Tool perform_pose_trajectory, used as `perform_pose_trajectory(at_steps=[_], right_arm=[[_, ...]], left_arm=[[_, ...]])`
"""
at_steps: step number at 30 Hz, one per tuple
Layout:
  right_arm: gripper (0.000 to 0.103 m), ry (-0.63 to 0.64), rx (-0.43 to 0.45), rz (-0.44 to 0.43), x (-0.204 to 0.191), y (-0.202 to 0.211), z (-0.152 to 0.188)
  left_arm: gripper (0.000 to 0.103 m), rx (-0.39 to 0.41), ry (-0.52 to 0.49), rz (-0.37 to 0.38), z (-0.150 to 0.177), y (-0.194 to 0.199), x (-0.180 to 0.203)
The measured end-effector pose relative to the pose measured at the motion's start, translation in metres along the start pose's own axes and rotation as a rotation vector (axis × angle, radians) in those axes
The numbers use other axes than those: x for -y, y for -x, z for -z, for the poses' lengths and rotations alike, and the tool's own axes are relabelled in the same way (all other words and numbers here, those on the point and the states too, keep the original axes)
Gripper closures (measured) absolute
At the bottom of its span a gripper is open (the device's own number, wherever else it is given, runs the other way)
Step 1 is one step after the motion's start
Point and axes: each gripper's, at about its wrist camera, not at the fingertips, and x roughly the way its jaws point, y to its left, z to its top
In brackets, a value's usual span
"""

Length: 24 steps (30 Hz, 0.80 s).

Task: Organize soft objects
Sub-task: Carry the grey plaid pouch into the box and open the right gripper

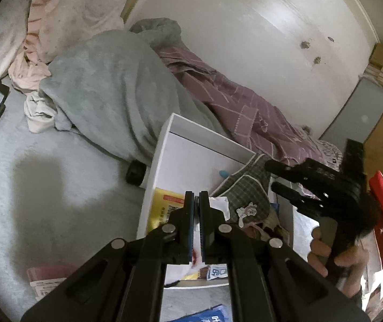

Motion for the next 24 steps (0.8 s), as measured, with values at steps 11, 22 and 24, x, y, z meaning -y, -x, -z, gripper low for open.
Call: perform_pose_trajectory(at_steps=[11, 22, 24], right_arm=[[0.037, 0.132, 0.078, 0.041, -0.017, 0.052, 0.053], [0.037, 0.128, 0.111, 0.016, 0.000, 0.083, 0.074], [0.037, 0.131, 0.108, 0.014, 0.000, 0.082, 0.076]], left_arm=[[0.101, -0.054, -0.078, 0.079, 0.008, -0.008, 0.030], [0.101, -0.164, -0.238, -0.027, 0.034, -0.045, 0.064], [0.101, -0.171, -0.244, -0.030, 0.037, -0.049, 0.066]])
